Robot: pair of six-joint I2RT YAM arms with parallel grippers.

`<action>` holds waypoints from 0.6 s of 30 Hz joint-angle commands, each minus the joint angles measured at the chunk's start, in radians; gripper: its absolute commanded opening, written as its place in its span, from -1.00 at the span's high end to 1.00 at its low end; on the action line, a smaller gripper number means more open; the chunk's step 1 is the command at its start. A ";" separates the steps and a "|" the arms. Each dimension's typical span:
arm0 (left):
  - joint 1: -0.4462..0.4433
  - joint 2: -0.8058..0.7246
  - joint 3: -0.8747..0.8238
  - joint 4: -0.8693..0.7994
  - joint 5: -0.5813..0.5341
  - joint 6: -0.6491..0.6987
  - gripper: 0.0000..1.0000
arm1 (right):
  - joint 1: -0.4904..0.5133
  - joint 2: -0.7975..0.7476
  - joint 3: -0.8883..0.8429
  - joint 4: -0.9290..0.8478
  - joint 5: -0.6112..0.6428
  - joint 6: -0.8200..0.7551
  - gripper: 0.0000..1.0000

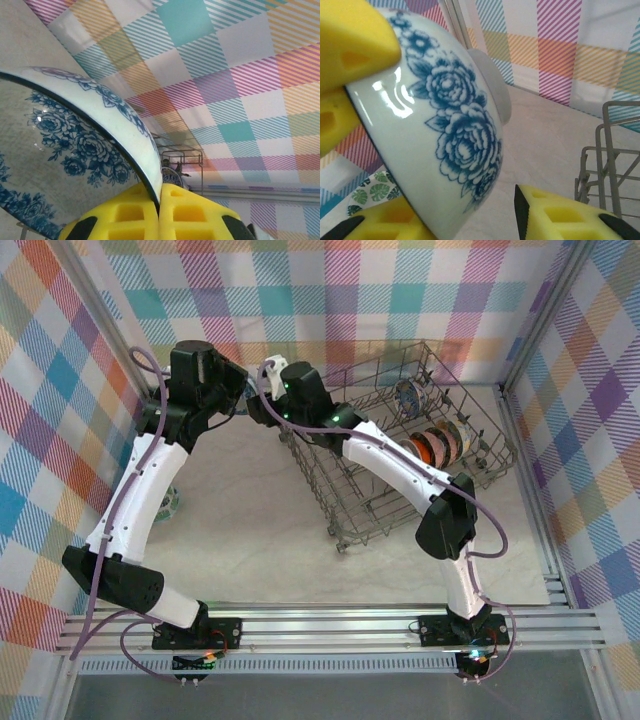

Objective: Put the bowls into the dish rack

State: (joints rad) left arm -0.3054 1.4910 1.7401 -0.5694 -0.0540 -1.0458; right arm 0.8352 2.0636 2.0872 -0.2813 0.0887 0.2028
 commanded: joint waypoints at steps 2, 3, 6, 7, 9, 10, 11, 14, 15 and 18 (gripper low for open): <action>-0.008 -0.015 0.036 0.085 0.010 -0.021 1.00 | 0.024 -0.051 -0.075 0.153 0.152 -0.016 0.24; -0.008 -0.018 0.035 0.088 0.008 -0.027 1.00 | 0.025 -0.057 -0.086 0.175 0.164 -0.019 0.27; -0.011 -0.025 0.021 0.101 0.003 -0.046 1.00 | 0.035 -0.083 -0.142 0.244 0.228 -0.028 0.33; -0.013 -0.028 0.014 0.107 0.002 -0.052 1.00 | 0.036 -0.095 -0.168 0.277 0.249 -0.032 0.34; -0.017 -0.031 0.009 0.111 -0.003 -0.059 1.00 | 0.045 -0.111 -0.206 0.334 0.282 -0.049 0.38; -0.020 -0.032 0.005 0.114 -0.006 -0.060 1.00 | 0.047 -0.117 -0.217 0.356 0.296 -0.051 0.39; -0.021 -0.032 0.003 0.115 -0.010 -0.063 1.00 | 0.048 -0.120 -0.225 0.372 0.303 -0.050 0.41; -0.024 -0.032 0.000 0.120 -0.012 -0.068 1.00 | 0.052 -0.124 -0.235 0.397 0.333 -0.050 0.46; -0.024 -0.032 -0.001 0.121 -0.012 -0.069 1.00 | 0.054 -0.127 -0.242 0.414 0.343 -0.055 0.48; -0.026 -0.034 -0.003 0.122 -0.014 -0.070 1.00 | 0.056 -0.130 -0.253 0.442 0.356 -0.061 0.52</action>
State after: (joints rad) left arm -0.3202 1.4952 1.7378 -0.5087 -0.0544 -1.1118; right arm 0.8879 1.9865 1.8423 0.0582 0.3847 0.1673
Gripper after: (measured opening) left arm 0.059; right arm 0.246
